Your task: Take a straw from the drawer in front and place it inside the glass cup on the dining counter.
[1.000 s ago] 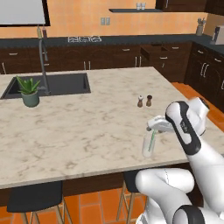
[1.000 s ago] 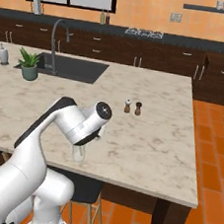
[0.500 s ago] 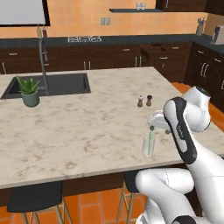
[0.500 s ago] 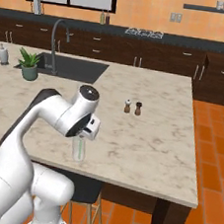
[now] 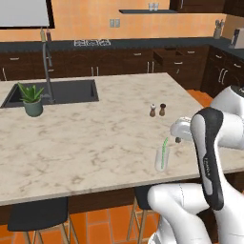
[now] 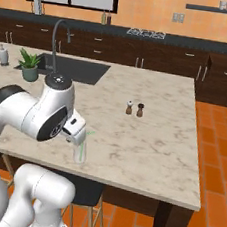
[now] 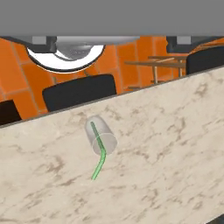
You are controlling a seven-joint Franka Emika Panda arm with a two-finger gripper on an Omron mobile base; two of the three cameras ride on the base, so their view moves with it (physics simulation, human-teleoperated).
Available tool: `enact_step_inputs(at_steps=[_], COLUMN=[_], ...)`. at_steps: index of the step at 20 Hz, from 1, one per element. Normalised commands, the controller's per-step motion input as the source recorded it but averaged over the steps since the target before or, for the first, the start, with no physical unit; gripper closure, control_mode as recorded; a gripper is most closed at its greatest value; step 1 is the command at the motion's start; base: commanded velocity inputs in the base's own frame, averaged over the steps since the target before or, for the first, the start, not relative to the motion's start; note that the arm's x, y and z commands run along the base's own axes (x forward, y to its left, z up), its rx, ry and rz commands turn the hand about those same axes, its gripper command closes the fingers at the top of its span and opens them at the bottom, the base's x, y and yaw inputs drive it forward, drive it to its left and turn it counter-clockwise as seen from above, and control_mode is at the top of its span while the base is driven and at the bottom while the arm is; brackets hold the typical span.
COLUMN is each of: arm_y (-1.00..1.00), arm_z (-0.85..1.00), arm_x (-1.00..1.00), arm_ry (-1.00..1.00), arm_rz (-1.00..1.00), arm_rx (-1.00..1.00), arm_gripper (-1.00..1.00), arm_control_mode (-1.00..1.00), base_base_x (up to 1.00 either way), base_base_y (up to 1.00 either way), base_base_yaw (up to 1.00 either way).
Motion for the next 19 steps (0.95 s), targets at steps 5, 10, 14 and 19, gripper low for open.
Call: enact_step_inputs(at_steps=[5, 10, 14, 19], arm_y=[-0.09, -0.54, -0.78, -0.92], arm_z=[0.36, 0.26, 0.02, 0.0], arm_x=[-0.6, 0.0, -0.01, -0.12], arm_ry=[0.0, 0.0, 0.01, 0.03], arm_rz=[-0.18, -0.16, -0.13, -0.08], arm_rx=[-0.11, -0.23, -0.1, 0.01], arm_gripper=[-1.0, -1.0, -1.0, -1.0], arm_control_mode=[-1.0, -1.0, -1.0, -1.0], base_base_x=[0.0, 0.0, 0.0, 0.0], base_base_y=[0.0, 0.0, 0.0, 0.0], base_base_yaw=[0.0, 0.0, 0.0, 0.0])
